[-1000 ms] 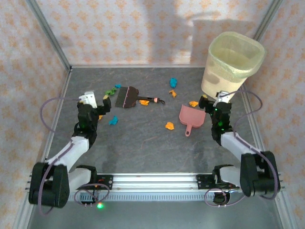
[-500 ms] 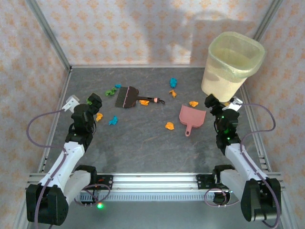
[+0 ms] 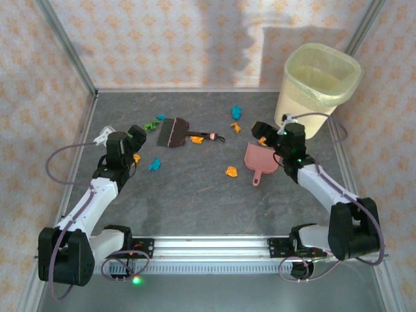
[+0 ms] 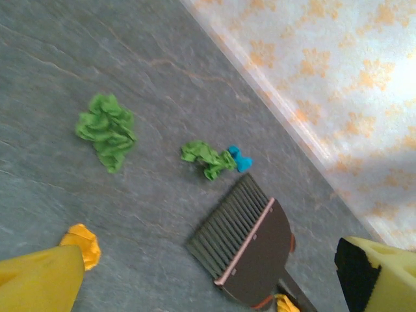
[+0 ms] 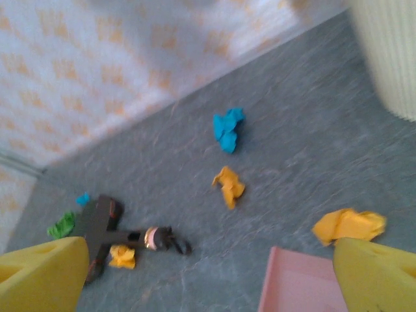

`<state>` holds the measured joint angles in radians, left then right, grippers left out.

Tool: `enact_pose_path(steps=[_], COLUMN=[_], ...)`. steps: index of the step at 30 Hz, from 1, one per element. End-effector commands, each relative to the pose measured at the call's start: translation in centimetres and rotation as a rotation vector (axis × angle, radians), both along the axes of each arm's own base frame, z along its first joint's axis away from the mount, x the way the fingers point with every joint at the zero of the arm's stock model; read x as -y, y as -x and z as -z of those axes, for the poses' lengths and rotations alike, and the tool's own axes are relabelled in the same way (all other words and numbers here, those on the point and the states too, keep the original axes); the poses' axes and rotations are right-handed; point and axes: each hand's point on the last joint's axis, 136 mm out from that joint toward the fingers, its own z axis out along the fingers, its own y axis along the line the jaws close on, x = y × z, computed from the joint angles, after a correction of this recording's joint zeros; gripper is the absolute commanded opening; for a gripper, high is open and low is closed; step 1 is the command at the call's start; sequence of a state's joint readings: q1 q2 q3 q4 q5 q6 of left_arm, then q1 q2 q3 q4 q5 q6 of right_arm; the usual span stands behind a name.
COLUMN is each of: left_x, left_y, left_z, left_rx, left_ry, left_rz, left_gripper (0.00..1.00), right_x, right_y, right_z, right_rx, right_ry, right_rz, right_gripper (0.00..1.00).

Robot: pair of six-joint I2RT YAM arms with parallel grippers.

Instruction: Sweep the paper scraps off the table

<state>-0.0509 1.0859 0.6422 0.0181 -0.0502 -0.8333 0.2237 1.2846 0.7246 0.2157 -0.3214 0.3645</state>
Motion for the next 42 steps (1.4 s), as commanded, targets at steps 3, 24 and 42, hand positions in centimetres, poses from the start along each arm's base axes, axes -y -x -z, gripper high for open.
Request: enact_pose_path(steps=[3, 24, 42], left_x=[2.8, 7.2, 7.4], left_y=[-1.5, -1.9, 7.3], left_z=[-0.2, 1.5, 3.8], left_rx=[-0.043, -0.193, -0.281], left_ry=[0.05, 0.121, -0.061], left_rz=[0.119, 0.204, 0.231], left_gripper=[1.0, 1.0, 1.0], right_x=[-4.4, -15.0, -17.7], right_y=[1.6, -7.4, -7.9], right_z=[4.6, 10.7, 14.0], right_rx=[-0.21, -0.384, -0.433], right_ry=[0.192, 0.277, 0.608], right_rz=[-0.183, -0.486, -0.737], right_gripper=[0.92, 0.53, 0.67])
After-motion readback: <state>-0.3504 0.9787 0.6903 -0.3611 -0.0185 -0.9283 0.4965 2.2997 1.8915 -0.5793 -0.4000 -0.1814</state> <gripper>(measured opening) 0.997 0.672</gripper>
